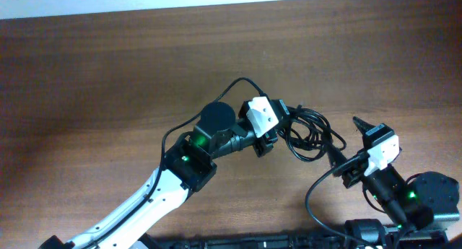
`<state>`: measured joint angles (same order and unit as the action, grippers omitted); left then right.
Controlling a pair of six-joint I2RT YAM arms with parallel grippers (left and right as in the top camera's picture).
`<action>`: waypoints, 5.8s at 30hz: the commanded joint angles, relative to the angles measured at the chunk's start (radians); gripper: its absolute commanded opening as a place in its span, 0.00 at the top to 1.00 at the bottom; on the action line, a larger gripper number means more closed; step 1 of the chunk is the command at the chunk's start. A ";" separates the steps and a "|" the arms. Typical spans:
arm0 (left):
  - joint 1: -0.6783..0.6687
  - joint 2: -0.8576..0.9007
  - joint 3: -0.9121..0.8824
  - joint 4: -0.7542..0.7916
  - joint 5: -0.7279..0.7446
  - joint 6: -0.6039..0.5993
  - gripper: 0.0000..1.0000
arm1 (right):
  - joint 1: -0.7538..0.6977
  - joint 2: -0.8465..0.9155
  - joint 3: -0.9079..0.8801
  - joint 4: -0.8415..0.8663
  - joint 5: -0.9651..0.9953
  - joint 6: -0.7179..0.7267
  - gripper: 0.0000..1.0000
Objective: Untangle cables
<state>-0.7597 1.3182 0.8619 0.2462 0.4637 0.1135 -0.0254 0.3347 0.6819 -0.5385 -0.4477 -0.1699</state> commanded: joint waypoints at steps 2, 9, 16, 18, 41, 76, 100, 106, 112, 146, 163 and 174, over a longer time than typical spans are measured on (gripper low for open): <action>0.000 -0.016 0.012 0.024 0.104 0.016 1.00 | -0.001 -0.008 0.015 0.005 -0.012 -0.006 0.66; 0.001 -0.016 0.012 0.047 0.005 -0.047 1.00 | -0.001 -0.008 0.015 0.012 -0.013 -0.005 0.96; 0.001 -0.016 0.012 -0.051 -0.280 -0.233 1.00 | -0.001 -0.008 0.015 0.056 0.063 0.127 0.96; 0.001 -0.016 0.012 -0.077 -0.351 -0.289 1.00 | -0.001 -0.008 0.015 0.056 0.152 0.207 0.96; 0.000 -0.023 0.012 -0.052 -0.019 -0.098 1.00 | -0.001 -0.008 0.015 0.015 -0.092 0.017 0.18; 0.001 -0.023 0.012 -0.090 -0.256 -0.378 1.00 | -0.001 -0.008 0.015 0.060 -0.091 0.021 0.96; 0.001 -0.023 0.011 -0.060 -0.068 -0.059 1.00 | -0.001 -0.008 0.015 0.067 -0.095 0.021 0.95; 0.001 -0.023 0.011 -0.057 -0.177 -0.059 1.00 | -0.001 -0.008 0.015 0.067 -0.091 0.021 0.96; 0.001 -0.023 0.011 -0.129 -0.552 -0.059 1.00 | -0.001 -0.008 0.015 0.072 -0.090 0.028 0.96; 0.001 -0.142 0.011 -0.113 -0.160 0.081 1.00 | -0.001 -0.008 0.015 0.064 -0.210 -0.058 0.96; 0.000 -0.142 0.011 -0.223 -0.348 -0.554 1.00 | -0.001 -0.008 0.015 0.105 0.151 0.370 0.96; 0.000 -0.143 0.011 -0.110 -0.328 -0.543 1.00 | -0.001 -0.008 0.015 -0.059 0.472 0.591 0.96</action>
<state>-0.7738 1.1912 0.8673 0.0818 0.1764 -0.4355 -0.0166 0.3386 0.6842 -0.5945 -0.1776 0.3653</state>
